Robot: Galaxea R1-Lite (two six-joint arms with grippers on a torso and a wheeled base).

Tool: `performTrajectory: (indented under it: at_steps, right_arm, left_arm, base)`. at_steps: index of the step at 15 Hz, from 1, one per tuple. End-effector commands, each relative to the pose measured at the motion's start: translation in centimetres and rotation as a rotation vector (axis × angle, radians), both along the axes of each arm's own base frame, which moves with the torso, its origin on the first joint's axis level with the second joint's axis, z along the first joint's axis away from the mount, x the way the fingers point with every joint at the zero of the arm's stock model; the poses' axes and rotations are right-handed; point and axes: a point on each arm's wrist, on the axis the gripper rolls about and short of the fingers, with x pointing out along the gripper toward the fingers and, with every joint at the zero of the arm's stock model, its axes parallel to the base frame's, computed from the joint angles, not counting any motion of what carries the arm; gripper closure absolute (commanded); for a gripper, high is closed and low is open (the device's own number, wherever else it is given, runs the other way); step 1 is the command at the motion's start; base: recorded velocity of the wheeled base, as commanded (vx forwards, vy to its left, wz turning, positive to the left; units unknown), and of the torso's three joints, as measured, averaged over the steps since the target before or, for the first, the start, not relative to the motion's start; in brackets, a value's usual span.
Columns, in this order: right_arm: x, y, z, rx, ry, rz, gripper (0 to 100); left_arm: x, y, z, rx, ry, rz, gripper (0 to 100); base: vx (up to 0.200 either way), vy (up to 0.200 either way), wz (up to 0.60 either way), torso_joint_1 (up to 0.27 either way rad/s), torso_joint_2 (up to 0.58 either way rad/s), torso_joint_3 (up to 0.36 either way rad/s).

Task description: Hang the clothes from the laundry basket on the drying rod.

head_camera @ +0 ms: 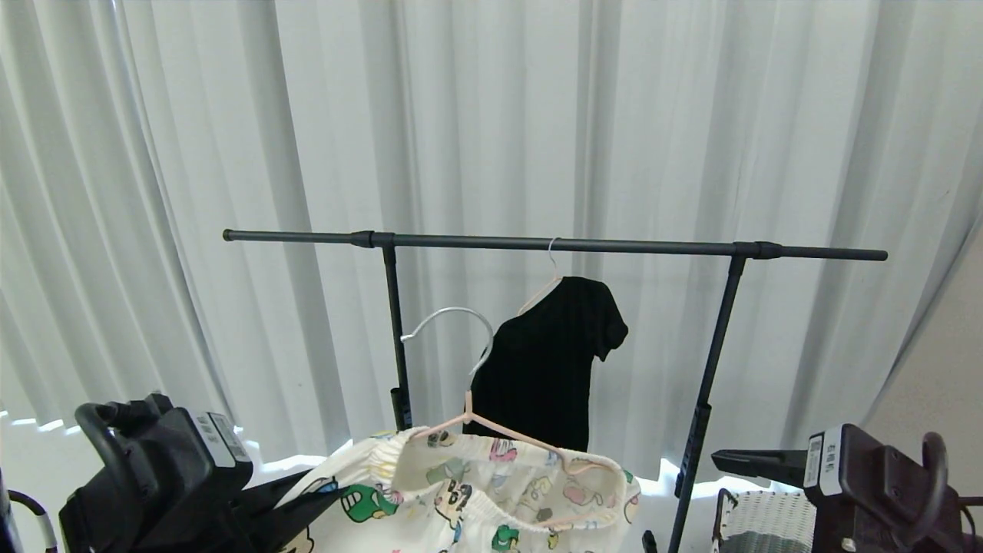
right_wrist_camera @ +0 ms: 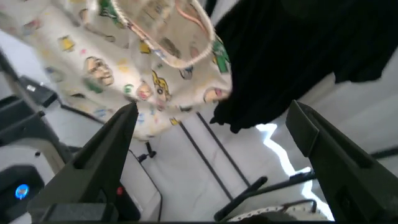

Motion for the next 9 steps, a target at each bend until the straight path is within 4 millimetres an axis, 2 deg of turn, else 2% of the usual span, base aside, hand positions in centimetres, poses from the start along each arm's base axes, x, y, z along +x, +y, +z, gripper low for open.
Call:
performTrajectory:
  at_steps: [1, 3, 6, 9]
  right_arm:
    - [0.7, 1.1, -0.1, -0.034, -0.012, 0.046, 0]
    - [1.2, 2.7, -0.1, -0.057, -0.027, 0.131, 0]
    - [1.7, 5.2, 0.4, -0.052, -0.027, 0.192, 0]
    - [1.8, 6.2, 0.1, -0.062, -0.014, 0.224, 0]
  left_arm:
    - [-1.3, -0.9, 0.1, 0.003, -0.016, -0.120, 100]
    - [-2.3, -2.0, 0.1, 0.019, -0.021, -0.236, 100]
    - [-2.2, -2.3, 0.4, 0.015, -0.028, -0.242, 100]
    - [-2.2, -2.2, 0.6, 0.028, -0.053, -0.253, 100]
  base:
    - [0.000, 0.000, 0.00, 0.000, 0.00, 0.000]
    - [0.000, 0.000, 0.00, 0.000, 0.00, 0.000]
    - [0.000, 0.000, 0.00, 0.000, 0.00, 0.000]
    - [0.000, 0.000, 0.00, 0.000, 0.00, 0.000]
